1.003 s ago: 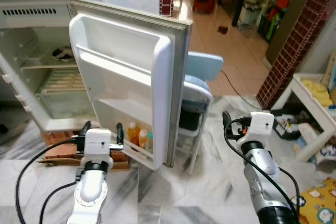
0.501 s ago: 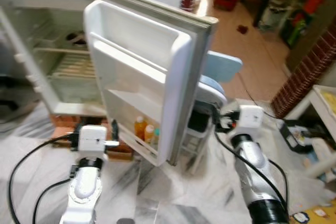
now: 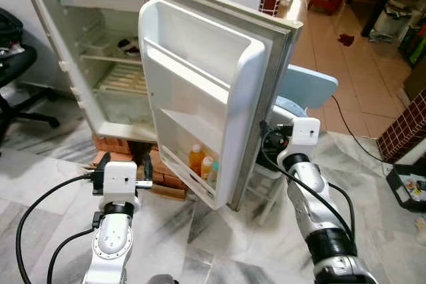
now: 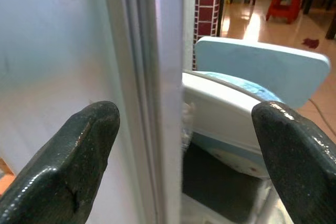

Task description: Restocking fridge

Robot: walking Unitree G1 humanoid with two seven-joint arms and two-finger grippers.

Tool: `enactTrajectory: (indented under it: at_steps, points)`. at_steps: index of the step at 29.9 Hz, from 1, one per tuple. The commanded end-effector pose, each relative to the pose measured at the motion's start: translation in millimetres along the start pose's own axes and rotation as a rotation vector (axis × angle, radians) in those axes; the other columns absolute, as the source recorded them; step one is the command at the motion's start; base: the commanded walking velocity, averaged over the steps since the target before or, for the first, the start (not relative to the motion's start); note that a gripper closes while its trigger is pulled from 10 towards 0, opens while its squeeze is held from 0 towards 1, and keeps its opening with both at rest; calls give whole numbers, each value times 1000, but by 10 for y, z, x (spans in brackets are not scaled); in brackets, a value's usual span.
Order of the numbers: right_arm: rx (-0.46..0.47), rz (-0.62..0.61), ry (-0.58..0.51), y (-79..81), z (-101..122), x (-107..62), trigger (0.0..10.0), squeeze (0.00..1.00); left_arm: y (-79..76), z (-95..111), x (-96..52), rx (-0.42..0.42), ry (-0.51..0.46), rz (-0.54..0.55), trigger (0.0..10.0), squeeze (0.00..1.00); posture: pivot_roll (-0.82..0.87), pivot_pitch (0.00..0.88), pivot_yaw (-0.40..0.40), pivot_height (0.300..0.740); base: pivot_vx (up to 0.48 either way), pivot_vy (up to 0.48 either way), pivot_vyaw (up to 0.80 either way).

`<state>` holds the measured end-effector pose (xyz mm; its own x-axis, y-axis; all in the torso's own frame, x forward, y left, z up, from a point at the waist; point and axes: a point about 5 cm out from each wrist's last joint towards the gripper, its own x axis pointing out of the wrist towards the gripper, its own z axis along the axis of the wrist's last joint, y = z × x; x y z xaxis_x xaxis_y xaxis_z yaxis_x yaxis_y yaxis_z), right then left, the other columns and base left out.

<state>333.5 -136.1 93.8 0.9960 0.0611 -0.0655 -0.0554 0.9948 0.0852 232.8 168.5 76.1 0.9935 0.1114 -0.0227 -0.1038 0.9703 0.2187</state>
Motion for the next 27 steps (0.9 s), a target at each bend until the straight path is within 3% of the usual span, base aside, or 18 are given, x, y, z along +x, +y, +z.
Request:
enactTrajectory:
  at_steps: [1, 4, 8, 10, 12, 13, 16, 17, 20, 21, 23, 26, 27]
  points:
    - [-5, 10, -27, 117, 121, 102, 10000, 0, 34, -56, -6, 13, 36, 14, 10000, 0, 128, 0, -59, 740, 0, 0, 0]
    - [14, 16, -27, 184, 172, 168, 10000, 0, 46, -78, -17, 15, 49, 19, 10000, 0, 134, 0, -61, 740, 0, 0, 0]
    - [115, 54, -35, 348, 315, 306, 10000, 0, 57, -114, -33, 13, 68, 24, 10000, 0, 147, 0, -67, 740, 0, 0, 0]
    - [186, 150, -57, 526, 413, 351, 10000, 0, 51, -117, -33, 11, 70, 22, 10000, 0, 149, 0, -67, 740, 0, 0, 0]
    - [202, 174, -63, 569, 437, 359, 10000, 0, 49, -118, -32, 11, 71, 22, 10000, 0, 149, 0, -67, 740, 0, 0, 0]
    - [297, 289, -83, 746, 522, 353, 10000, 0, 42, -121, -29, 11, 73, 19, 10000, 0, 149, 0, -67, 740, 0, 0, 0]
    - [353, 343, -89, 823, 559, 342, 10000, 0, 38, -123, -28, 11, 74, 18, 10000, 0, 149, 0, -67, 740, 0, 0, 0]
    - [467, 491, -102, 972, 649, 276, 10000, 0, 32, -124, -28, 11, 75, 15, 10000, 0, 151, 0, -70, 740, 0, 0, 0]
    - [657, 807, -159, 1178, 859, 45, 10000, 0, 27, -127, -30, 11, 78, 12, 10000, 0, 153, 0, -71, 740, 0, 0, 0]
    - [657, 807, -159, 1178, 859, 45, 10000, 0, 27, -127, -30, 11, 78, 12, 10000, 0, 153, 0, -71, 740, 0, 0, 0]
    - [720, 959, -173, 1188, 922, -107, 10000, 0, 27, -131, -36, 10, 80, 12, 10000, 0, 153, 0, -72, 740, 0, 0, 0]
    - [728, 1188, -127, 1027, 841, -398, 10000, 0, 24, -150, -63, 10, 86, 7, 10000, 0, 147, 0, -67, 740, 0, 0, 0]
    - [724, 1205, -102, 980, 796, -432, 10000, 0, 24, -155, -70, 11, 88, 6, 10000, 0, 146, 0, -67, 740, 0, 0, 0]
